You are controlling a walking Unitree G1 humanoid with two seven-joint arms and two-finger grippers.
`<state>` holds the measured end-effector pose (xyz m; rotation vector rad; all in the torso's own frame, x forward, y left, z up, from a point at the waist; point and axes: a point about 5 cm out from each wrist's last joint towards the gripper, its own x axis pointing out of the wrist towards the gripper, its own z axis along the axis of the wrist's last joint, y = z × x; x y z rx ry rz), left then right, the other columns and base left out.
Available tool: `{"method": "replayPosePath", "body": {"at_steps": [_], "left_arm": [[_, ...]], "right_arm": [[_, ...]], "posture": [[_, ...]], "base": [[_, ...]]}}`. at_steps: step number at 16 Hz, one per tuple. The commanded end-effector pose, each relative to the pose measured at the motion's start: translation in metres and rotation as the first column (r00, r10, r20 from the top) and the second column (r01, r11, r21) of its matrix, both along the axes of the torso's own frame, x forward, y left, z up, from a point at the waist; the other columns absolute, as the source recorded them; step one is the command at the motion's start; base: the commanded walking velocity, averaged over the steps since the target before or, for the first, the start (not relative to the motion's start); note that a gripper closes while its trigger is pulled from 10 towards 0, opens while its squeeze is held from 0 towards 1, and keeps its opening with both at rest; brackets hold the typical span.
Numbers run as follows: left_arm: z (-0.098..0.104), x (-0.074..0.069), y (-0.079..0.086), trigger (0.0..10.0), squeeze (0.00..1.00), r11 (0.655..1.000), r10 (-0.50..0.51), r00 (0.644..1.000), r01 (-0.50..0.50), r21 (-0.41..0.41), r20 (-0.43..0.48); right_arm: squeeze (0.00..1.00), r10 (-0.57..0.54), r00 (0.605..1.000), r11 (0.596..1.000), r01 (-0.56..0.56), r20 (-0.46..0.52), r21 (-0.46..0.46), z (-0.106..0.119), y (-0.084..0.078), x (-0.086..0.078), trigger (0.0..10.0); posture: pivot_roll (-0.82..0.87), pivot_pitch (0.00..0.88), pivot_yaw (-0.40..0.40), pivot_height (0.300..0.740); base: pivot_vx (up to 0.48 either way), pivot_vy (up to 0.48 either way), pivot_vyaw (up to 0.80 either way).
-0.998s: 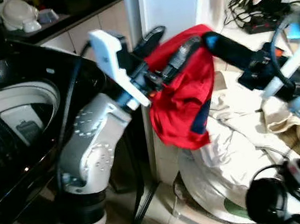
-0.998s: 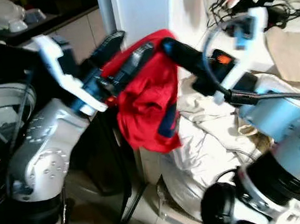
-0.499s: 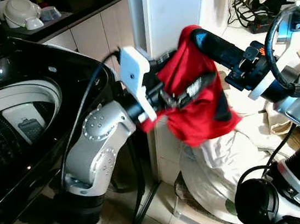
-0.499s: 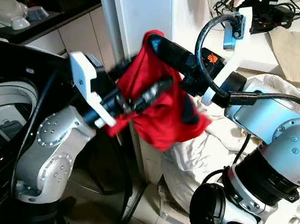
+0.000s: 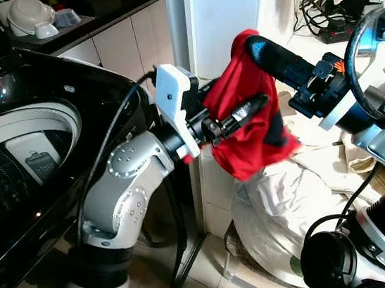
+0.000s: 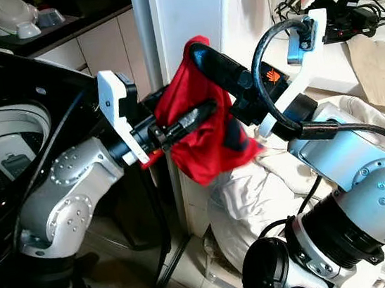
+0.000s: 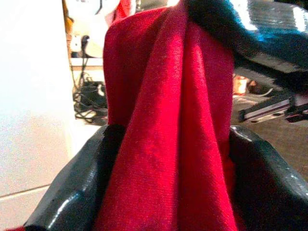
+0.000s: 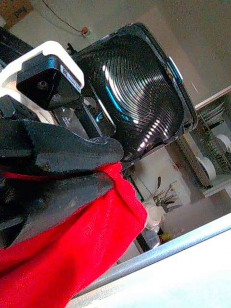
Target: Clothes washing
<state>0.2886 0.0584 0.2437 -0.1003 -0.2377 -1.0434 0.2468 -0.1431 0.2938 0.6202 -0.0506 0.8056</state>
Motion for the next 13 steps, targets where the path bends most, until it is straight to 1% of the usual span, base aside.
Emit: {"method": "replayPosePath", "body": {"at_steps": [1, 2, 3, 7, 10, 13], "left_arm": [[-0.003, 0.004, 0.003, 0.0, 0.00, 1.000, 0.028, 0.999, -0.029, -0.006, -0.043], [-0.002, 0.005, 0.005, 0.0, 0.00, 0.998, 0.053, 0.997, -0.055, -0.032, -0.056], [0.000, 0.007, 0.010, 0.0, 0.00, 0.994, 0.096, 0.995, -0.098, -0.058, -0.041], [-0.004, 0.006, 0.015, 0.0, 0.00, 0.993, 0.109, 0.994, -0.110, -0.035, -0.027], [-0.005, 0.005, 0.018, 0.0, 0.00, 0.992, 0.117, 0.992, -0.118, -0.049, -0.040], [-0.006, 0.005, 0.020, 0.0, 0.00, 0.991, 0.125, 0.991, -0.126, -0.040, -0.042]], "right_arm": [[0.00, 0.027, 1.000, 1.000, -0.027, 0.005, -0.007, -0.001, 0.006, -0.003, 0.0], [0.00, 0.027, 1.000, 1.000, -0.027, 0.002, -0.007, -0.002, 0.006, -0.003, 0.0], [0.00, 0.025, 1.000, 1.000, -0.025, -0.009, -0.011, -0.004, 0.006, -0.004, 0.0], [0.00, 0.018, 0.999, 1.000, -0.019, -0.026, -0.020, -0.006, 0.006, -0.003, 0.0], [0.00, 0.018, 0.999, 0.999, -0.018, -0.032, -0.027, -0.006, 0.006, -0.002, 0.0], [0.00, 0.009, 0.999, 1.000, -0.009, -0.038, -0.025, -0.006, 0.005, -0.002, 0.0]], "posture": [[-0.13, 0.000, 0.021, 0.740], [-0.13, 0.000, 0.021, 0.740], [-0.13, 0.000, 0.020, 0.740], [-0.12, 0.000, 0.018, 0.740], [-0.12, 0.000, 0.017, 0.740], [-0.12, 0.000, 0.009, 0.740]], "base": [[0.000, 0.000, 0.00], [0.000, 0.000, 0.00], [0.000, 0.000, 0.00], [0.000, 0.000, 0.00], [0.000, 0.000, 0.00], [0.000, 0.000, 0.00]]}}
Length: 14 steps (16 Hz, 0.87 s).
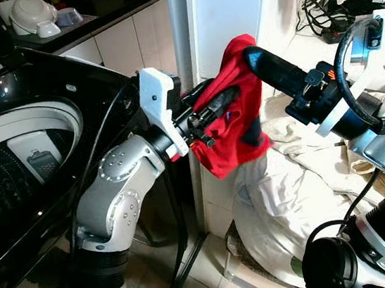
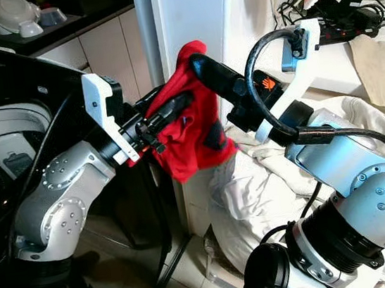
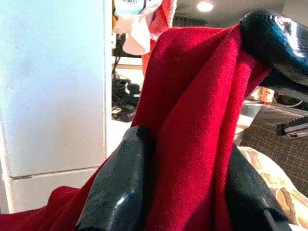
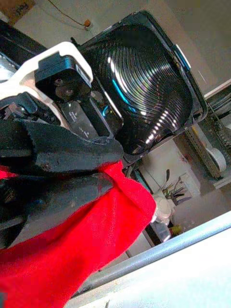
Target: Clothes washing
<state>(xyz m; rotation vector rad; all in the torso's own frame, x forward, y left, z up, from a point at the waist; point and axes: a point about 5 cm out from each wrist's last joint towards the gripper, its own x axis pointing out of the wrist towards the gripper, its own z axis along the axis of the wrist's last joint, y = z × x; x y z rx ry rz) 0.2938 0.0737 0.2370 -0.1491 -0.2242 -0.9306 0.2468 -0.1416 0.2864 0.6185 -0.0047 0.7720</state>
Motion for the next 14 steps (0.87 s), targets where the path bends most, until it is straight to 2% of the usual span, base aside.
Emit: {"method": "replayPosePath", "body": {"at_steps": [1, 3, 4, 5, 6, 7, 8, 9, 10, 11, 12, 13, 14], "left_arm": [[0.002, 0.002, 0.007, 0.0, 0.00, 0.999, 0.038, 0.999, -0.038, 0.000, 0.014], [0.007, 0.008, 0.013, 0.0, 0.00, 0.996, 0.088, 0.996, -0.087, -0.020, 0.026], [0.013, 0.014, 0.020, 0.0, 0.00, 0.988, 0.150, 0.988, -0.148, -0.032, 0.046], [0.017, 0.019, 0.026, 0.0, 0.00, 0.979, 0.202, 0.977, -0.201, -0.033, 0.062], [0.032, 0.033, 0.049, 0.0, 0.00, 0.933, 0.360, 0.926, -0.359, -0.033, 0.111], [0.053, 0.046, 0.079, 0.0, 0.00, 0.853, 0.514, 0.838, -0.521, -0.010, 0.184], [0.074, 0.054, 0.109, 0.0, 0.00, 0.766, 0.616, 0.746, -0.642, 0.026, 0.253], [0.081, 0.056, 0.118, 0.0, 0.00, 0.742, 0.637, 0.723, -0.669, 0.040, 0.268], [0.091, 0.061, 0.136, 0.0, 0.00, 0.656, 0.672, 0.658, -0.742, 0.139, 0.339], [0.092, 0.068, 0.154, 0.0, 0.00, 0.510, 0.691, 0.593, -0.805, 0.302, 0.415], [0.089, 0.074, 0.168, 8.0, 0.00, 0.420, 0.725, 0.560, -0.821, 0.386, 0.401], [0.086, 0.076, 0.170, 10.0, 0.00, 0.421, 0.730, 0.570, -0.810, 0.409, 0.376], [0.071, 0.081, 0.171, 10.0, 0.01, 0.437, 0.701, 0.632, -0.747, 0.501, 0.330]], "right_arm": [[0.00, 0.027, 1.000, 1.000, -0.027, 0.010, -0.005, 0.002, 0.003, -0.001, 0.0], [0.00, 0.027, 0.999, 1.000, -0.026, 0.023, -0.010, 0.004, 0.003, -0.001, 0.0], [0.80, 0.038, 0.998, 0.999, -0.037, 0.047, -0.017, 0.006, 0.004, -0.002, 0.0], [1.00, 0.033, 0.998, 0.999, -0.032, 0.050, -0.020, 0.007, 0.004, -0.002, 0.0], [1.00, 0.022, 0.999, 1.000, -0.022, 0.042, -0.014, 0.006, 0.004, -0.001, 10.0], [1.00, 0.020, 0.999, 0.995, -0.015, 0.050, -0.101, 0.005, 0.005, -0.003, 10.0], [1.00, 0.030, 0.998, 0.970, -0.015, 0.056, -0.242, 0.000, 0.010, -0.006, 10.0], [1.00, 0.034, 0.998, 0.960, -0.018, 0.054, -0.280, -0.002, 0.012, -0.007, 10.0], [0.00, 0.057, 0.997, 0.939, -0.037, 0.049, -0.342, -0.006, 0.019, -0.008, 10.0], [0.00, 0.073, 0.996, 0.933, -0.054, 0.042, -0.357, -0.008, 0.026, -0.007, 10.0], [0.00, 0.070, 0.997, 0.929, -0.051, 0.040, -0.367, -0.009, 0.030, -0.004, 10.0], [0.00, 0.069, 0.997, 0.924, -0.049, 0.038, -0.378, -0.010, 0.032, -0.003, 10.0], [0.00, 0.076, 0.996, 0.907, -0.052, 0.040, -0.418, -0.013, 0.035, -0.002, 10.0]], "posture": [[-0.11, 0.000, 0.009, 0.740], [-0.11, 0.000, 0.006, 0.740], [-0.11, 0.000, 0.004, 0.740], [-0.11, 0.000, 0.004, 0.740], [-0.11, 0.000, 0.004, 0.740], [-0.10, 0.000, 0.005, 0.740], [-0.10, 0.000, 0.006, 0.740], [-0.10, 0.000, 0.006, 0.740], [-0.09, 0.000, 0.006, 0.740], [-0.09, 0.000, 0.007, 0.740], [-0.08, 0.000, 0.005, 0.740], [-0.08, 0.000, 0.005, 0.740], [-0.08, 0.000, 0.008, 0.740]], "base": [[0.000, 0.000, 0.00], [0.000, 0.000, 0.00], [0.000, 0.000, 0.00], [0.000, 0.000, 0.00], [0.000, 0.000, 0.00], [0.000, 0.000, 0.00], [0.000, 0.000, 0.00], [0.000, 0.000, 0.00], [0.000, 0.000, 0.00], [0.000, 0.000, 0.00], [0.000, 0.000, 0.00], [0.000, 0.000, 0.00], [0.000, 0.000, 0.00]]}}
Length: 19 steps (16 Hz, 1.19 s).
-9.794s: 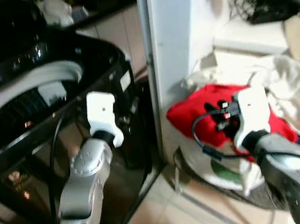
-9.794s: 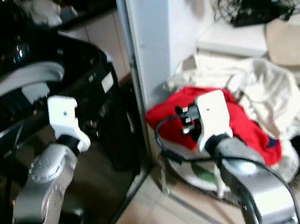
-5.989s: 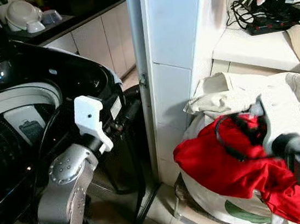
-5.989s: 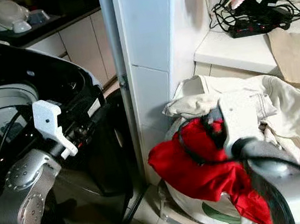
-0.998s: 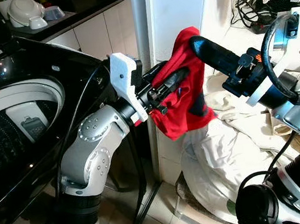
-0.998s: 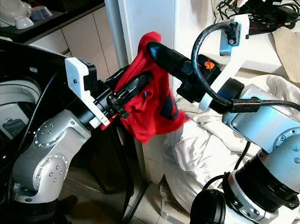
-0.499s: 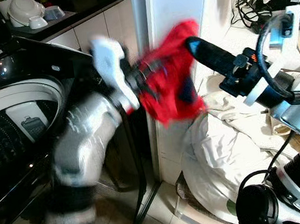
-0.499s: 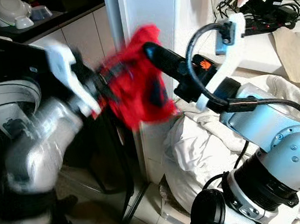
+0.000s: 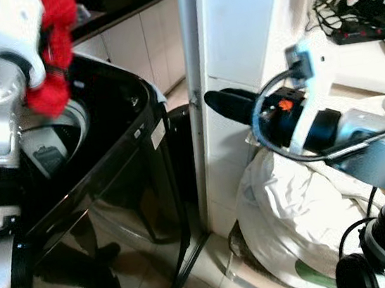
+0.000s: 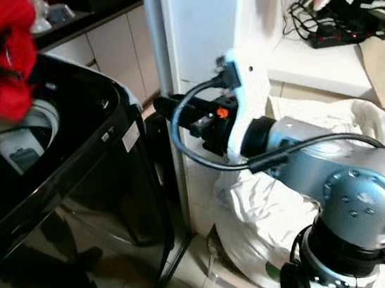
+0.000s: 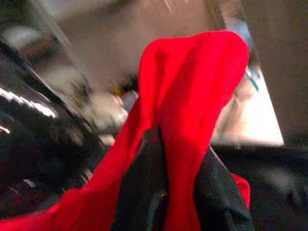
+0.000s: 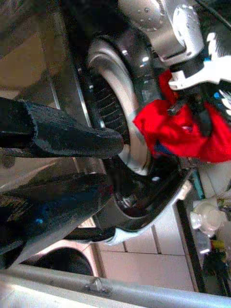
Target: Clothes washing
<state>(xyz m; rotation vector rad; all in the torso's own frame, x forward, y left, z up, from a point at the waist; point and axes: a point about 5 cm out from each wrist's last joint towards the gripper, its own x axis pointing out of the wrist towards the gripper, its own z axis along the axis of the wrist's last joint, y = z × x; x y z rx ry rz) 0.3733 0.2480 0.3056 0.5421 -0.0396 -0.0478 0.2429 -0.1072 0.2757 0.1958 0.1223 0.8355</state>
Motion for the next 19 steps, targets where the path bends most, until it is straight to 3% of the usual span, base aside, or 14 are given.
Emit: {"method": "replayPosePath", "body": {"at_steps": [1, 4, 6, 10, 11, 12, 13, 14, 15, 16, 17, 18, 19], "left_arm": [[-0.011, 0.004, -0.002, 10.0, 1.00, 0.999, -0.038, 0.994, 0.040, 0.021, -0.103], [-0.029, 0.005, 0.001, 10.0, 1.00, 0.997, -0.039, 0.972, 0.054, 0.060, -0.230], [-0.041, -0.001, 0.016, 10.0, 1.00, 0.985, 0.051, 0.938, 0.010, 0.173, -0.343], [-0.043, -0.010, 0.033, 10.0, 1.00, 0.974, 0.101, 0.904, -0.005, 0.225, -0.415], [-0.042, -0.015, 0.042, 10.0, 1.00, 0.968, 0.137, 0.897, -0.032, 0.249, -0.420], [-0.037, -0.020, 0.049, 10.0, 1.00, 0.951, 0.166, 0.898, -0.036, 0.307, -0.408], [-0.034, -0.019, 0.045, 10.0, 1.00, 0.960, 0.143, 0.911, -0.031, 0.280, -0.388], [-0.031, -0.017, 0.035, 10.0, 0.80, 0.981, 0.061, 0.933, 0.010, 0.194, -0.354], [-0.029, -0.016, 0.018, 10.0, 0.00, 0.992, -0.055, 0.949, 0.088, 0.093, -0.310], [-0.029, -0.016, 0.009, 10.0, 0.00, 0.989, -0.113, 0.952, 0.136, 0.065, -0.284], [-0.027, -0.016, -0.008, 10.0, 0.00, 0.980, -0.193, 0.959, 0.199, 0.010, -0.207], [-0.026, -0.017, -0.029, 10.0, 0.00, 0.957, -0.287, 0.953, 0.283, -0.057, -0.096], [-0.028, -0.025, -0.053, 10.0, 0.00, 0.891, -0.440, 0.898, 0.435, -0.127, -0.009]], "right_arm": [[0.00, 0.000, 1.000, 0.998, 0.000, 0.001, -0.057, -0.007, 0.003, 0.002, 10.0], [0.00, 0.019, 1.000, 0.992, -0.019, 0.000, -0.128, -0.014, 0.008, 0.001, 10.0], [0.00, 0.043, 0.999, 0.977, -0.049, -0.032, -0.208, -0.026, 0.007, -0.006, 10.0], [0.00, 0.018, 0.998, 0.975, -0.029, -0.053, -0.219, -0.032, 0.001, -0.005, 10.0], [0.00, -0.025, 0.999, 0.972, 0.017, -0.029, -0.233, -0.032, -0.003, -0.001, 10.0], [0.00, -0.193, 0.981, 0.953, 0.189, 0.010, -0.238, -0.032, -0.016, 0.012, 10.0], [0.00, -0.269, 0.963, 0.934, 0.266, 0.021, -0.238, -0.033, -0.023, 0.018, 10.0], [0.00, -0.391, 0.920, 0.889, 0.384, 0.022, -0.251, -0.035, -0.037, 0.028, 10.0], [0.00, -0.516, 0.857, 0.824, 0.500, 0.013, -0.267, -0.039, -0.055, 0.037, 10.0], [0.00, -0.550, 0.835, 0.805, 0.530, 0.001, -0.268, -0.042, -0.063, 0.039, 10.0], [1.00, -0.605, 0.796, 0.759, 0.579, 0.003, -0.298, -0.048, -0.076, 0.040, 10.0], [1.00, -0.661, 0.750, 0.704, 0.623, 0.005, -0.342, -0.057, -0.093, 0.040, 10.0], [1.00, -0.705, 0.709, 0.657, 0.655, 0.002, -0.374, -0.063, -0.106, 0.039, 10.0]], "posture": [[-0.08, 0.000, 0.012, 0.740], [-0.09, 0.000, 0.020, 0.740], [-0.09, 0.000, 0.022, 0.740], [-0.09, 0.000, 0.023, 0.740], [-0.09, 0.000, 0.022, 0.740], [-0.09, 0.000, 0.022, 0.740], [-0.09, 0.000, 0.020, 0.740], [-0.09, 0.000, 0.017, 0.740], [-0.09, 0.000, 0.017, 0.740], [-0.10, 0.000, 0.019, 0.740], [-0.10, 0.000, 0.020, 0.740], [-0.10, 0.000, 0.020, 0.740], [-0.10, 0.000, 0.019, 0.740]], "base": [[0.000, 0.000, 0.00], [0.000, 0.000, 0.00], [0.000, 0.000, 0.00], [0.000, 0.000, 0.00], [0.000, 0.000, 0.00], [0.000, 0.000, 0.00], [0.000, 0.000, 0.00], [0.000, 0.000, 0.00], [0.000, 0.000, 0.00], [0.000, 0.000, 0.00], [0.000, 0.000, 0.00], [0.000, 0.000, 0.00], [0.000, 0.000, 0.00]]}}
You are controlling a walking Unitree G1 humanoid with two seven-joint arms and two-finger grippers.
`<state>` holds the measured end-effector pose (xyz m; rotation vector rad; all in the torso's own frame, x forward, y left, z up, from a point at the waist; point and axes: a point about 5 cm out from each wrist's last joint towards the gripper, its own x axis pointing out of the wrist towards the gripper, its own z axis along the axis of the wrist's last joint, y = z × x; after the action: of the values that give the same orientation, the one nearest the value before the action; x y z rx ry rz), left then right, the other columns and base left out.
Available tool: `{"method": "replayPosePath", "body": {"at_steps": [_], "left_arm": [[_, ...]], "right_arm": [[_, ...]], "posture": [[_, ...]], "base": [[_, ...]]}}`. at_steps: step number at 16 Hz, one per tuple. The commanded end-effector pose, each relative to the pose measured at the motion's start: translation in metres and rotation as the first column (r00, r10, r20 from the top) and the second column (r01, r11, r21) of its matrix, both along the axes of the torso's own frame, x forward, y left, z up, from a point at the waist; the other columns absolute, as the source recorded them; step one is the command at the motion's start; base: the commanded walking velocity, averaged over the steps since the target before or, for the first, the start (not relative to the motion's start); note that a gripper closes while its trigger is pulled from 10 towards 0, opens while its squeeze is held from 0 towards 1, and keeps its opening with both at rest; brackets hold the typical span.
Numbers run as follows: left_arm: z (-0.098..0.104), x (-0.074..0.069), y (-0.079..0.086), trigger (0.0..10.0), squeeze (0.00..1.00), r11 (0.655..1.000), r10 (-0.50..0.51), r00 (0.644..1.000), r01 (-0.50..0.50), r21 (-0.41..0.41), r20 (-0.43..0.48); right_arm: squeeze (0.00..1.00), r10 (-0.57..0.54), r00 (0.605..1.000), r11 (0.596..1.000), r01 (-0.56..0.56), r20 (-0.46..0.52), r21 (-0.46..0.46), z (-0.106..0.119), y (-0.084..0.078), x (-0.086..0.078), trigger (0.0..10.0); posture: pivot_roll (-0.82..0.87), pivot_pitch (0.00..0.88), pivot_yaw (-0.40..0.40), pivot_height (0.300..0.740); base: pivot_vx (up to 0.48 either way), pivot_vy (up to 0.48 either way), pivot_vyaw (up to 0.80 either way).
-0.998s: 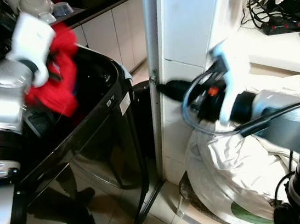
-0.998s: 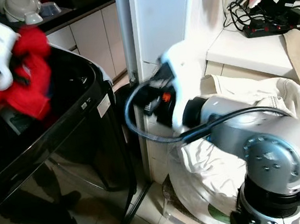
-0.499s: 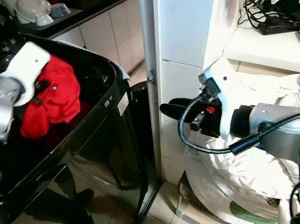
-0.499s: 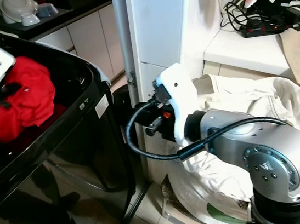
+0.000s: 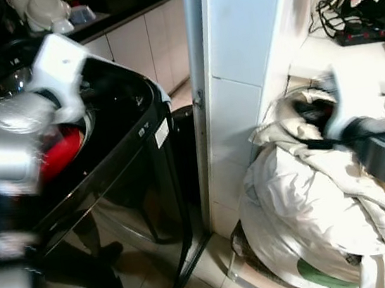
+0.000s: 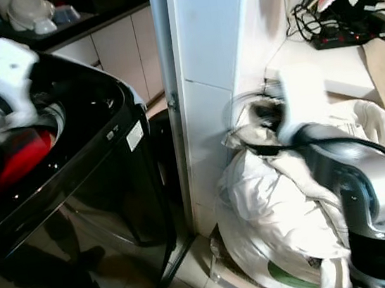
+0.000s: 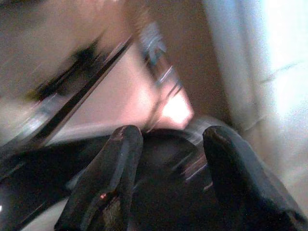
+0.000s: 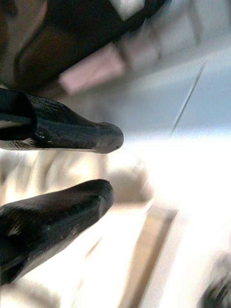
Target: Clothes washing
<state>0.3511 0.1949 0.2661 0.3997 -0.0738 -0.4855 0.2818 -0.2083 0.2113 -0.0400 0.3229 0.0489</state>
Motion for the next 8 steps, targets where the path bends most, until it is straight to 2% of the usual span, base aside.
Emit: {"method": "replayPosePath", "body": {"at_steps": [1, 2, 3, 4, 5, 6, 8], "left_arm": [[0.002, -0.015, -0.020, 10.0, 0.00, 0.978, -0.195, 0.980, 0.197, -0.071, 0.032], [-0.012, -0.028, -0.036, 10.0, 0.00, 0.934, -0.338, 0.941, 0.334, -0.124, -0.014], [-0.018, -0.035, -0.044, 10.0, 0.00, 0.912, -0.391, 0.920, 0.382, -0.150, -0.034], [-0.031, -0.050, -0.062, 10.0, 0.00, 0.856, -0.501, 0.863, 0.481, -0.192, -0.070], [-0.035, -0.057, -0.071, 10.0, 0.00, 0.828, -0.541, 0.838, 0.515, -0.222, -0.075], [-0.037, -0.059, -0.074, 10.0, 0.00, 0.817, -0.557, 0.826, 0.528, -0.233, -0.082], [-0.048, -0.074, -0.089, 10.0, 0.00, 0.760, -0.639, 0.756, 0.592, -0.268, -0.142]], "right_arm": [[1.00, -0.068, 0.998, 0.997, 0.067, -0.011, -0.027, -0.002, -0.013, -0.001, 10.0], [1.00, -0.104, 0.994, 0.993, 0.102, -0.040, -0.054, -0.007, -0.021, -0.004, 10.0], [1.00, -0.120, 0.991, 0.991, 0.116, -0.058, -0.062, -0.009, -0.024, -0.006, 10.0], [1.00, -0.154, 0.983, 0.986, 0.148, -0.095, -0.075, -0.016, -0.032, -0.010, 10.0], [1.00, -0.170, 0.980, 0.984, 0.162, -0.105, -0.078, -0.018, -0.037, -0.012, 10.0], [1.00, -0.168, 0.979, 0.984, 0.160, -0.113, -0.082, -0.020, -0.038, -0.013, 10.0], [1.00, -0.113, 0.974, 0.992, 0.100, -0.196, -0.075, -0.033, -0.041, -0.018, 10.0]], "posture": [[-0.10, 0.000, 0.019, 0.740], [-0.11, 0.000, 0.025, 0.740], [-0.11, 0.000, 0.026, 0.740], [-0.12, 0.000, 0.029, 0.740], [-0.12, 0.000, 0.029, 0.740], [-0.12, 0.000, 0.033, 0.740], [-0.12, 0.000, 0.033, 0.740]], "base": [[0.000, 0.000, 0.00], [0.000, 0.000, 0.00], [0.000, 0.000, 0.00], [0.000, 0.000, 0.00], [0.000, 0.000, 0.00], [0.000, 0.000, 0.00], [0.000, 0.000, 0.00]]}}
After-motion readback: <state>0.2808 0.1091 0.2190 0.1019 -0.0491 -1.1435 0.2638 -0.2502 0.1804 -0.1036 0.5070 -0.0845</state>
